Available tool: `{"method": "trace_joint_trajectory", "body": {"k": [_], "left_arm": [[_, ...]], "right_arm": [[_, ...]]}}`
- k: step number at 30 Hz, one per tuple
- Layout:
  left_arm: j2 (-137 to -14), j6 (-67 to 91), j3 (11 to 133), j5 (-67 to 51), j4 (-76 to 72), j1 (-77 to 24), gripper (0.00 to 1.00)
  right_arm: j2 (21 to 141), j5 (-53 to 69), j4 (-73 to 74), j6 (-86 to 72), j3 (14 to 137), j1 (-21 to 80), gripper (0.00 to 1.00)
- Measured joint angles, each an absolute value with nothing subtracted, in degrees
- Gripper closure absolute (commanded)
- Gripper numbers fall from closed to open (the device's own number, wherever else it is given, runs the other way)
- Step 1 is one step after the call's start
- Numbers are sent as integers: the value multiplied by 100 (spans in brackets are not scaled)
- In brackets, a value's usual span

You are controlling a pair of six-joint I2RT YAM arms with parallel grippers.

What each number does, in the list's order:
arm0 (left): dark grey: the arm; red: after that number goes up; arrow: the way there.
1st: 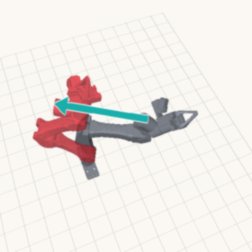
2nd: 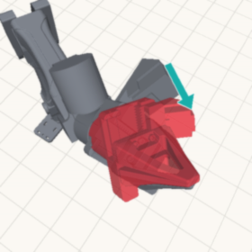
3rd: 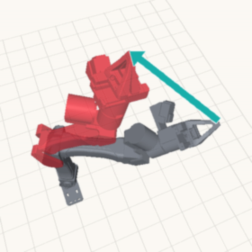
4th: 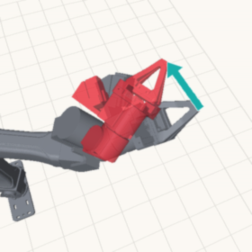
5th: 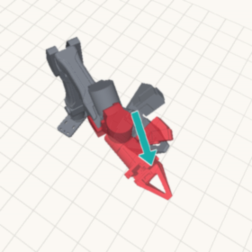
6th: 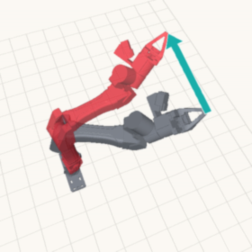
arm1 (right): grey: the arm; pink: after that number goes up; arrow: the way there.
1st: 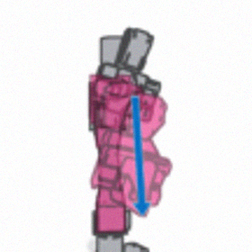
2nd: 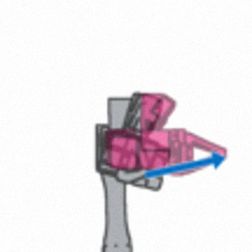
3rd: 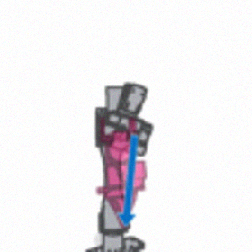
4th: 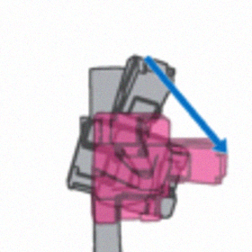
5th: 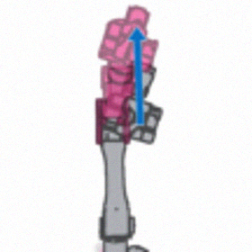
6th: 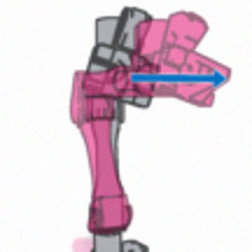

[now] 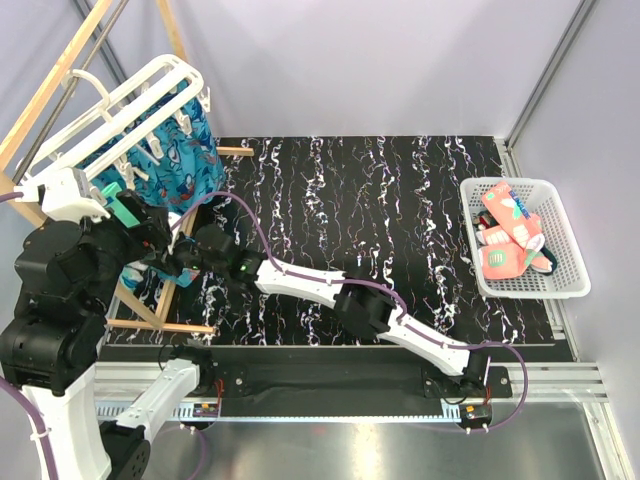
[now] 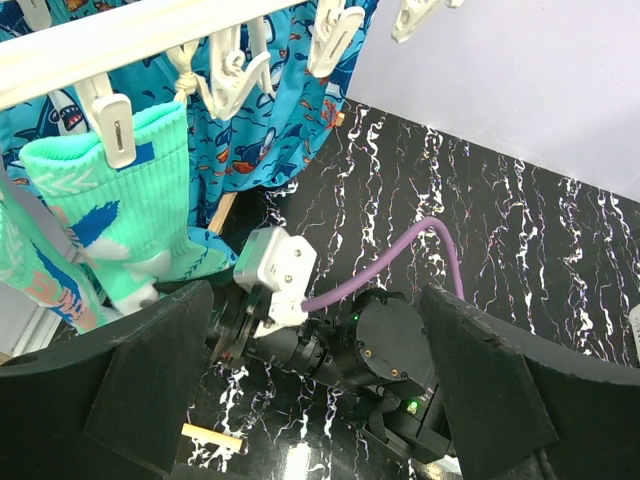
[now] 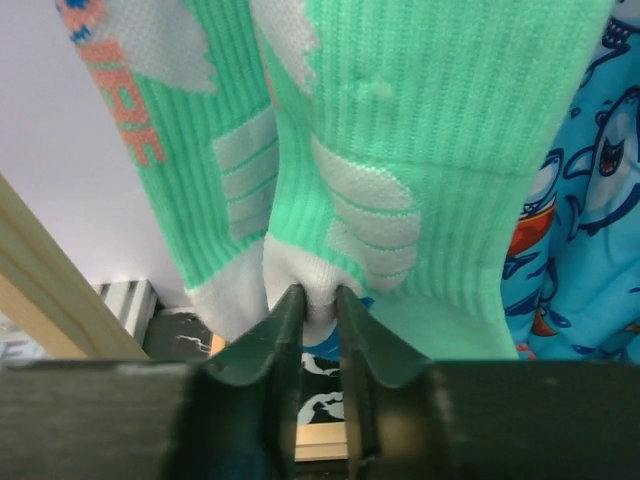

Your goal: Remove the socks clipped to the hanger

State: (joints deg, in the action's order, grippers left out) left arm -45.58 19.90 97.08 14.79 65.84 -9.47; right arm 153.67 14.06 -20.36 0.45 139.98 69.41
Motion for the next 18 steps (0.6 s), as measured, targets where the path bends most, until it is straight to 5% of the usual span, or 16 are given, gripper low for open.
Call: {"method": "trace_joint_trajectory", "body": {"k": [1, 2, 18], "left_arm": [[-4560, 1992, 9708, 1479, 6584, -947, 9], [-4565, 1992, 9703, 1481, 6582, -947, 9], [-4976, 1872, 9736, 1970, 6687, -947, 11]], "right_arm": [[15373, 1369, -2036, 38, 14005, 6941, 99], [15375, 1310, -2034, 45, 14005, 6941, 100], [13959, 871, -2818, 19, 11491, 6873, 100]]}}
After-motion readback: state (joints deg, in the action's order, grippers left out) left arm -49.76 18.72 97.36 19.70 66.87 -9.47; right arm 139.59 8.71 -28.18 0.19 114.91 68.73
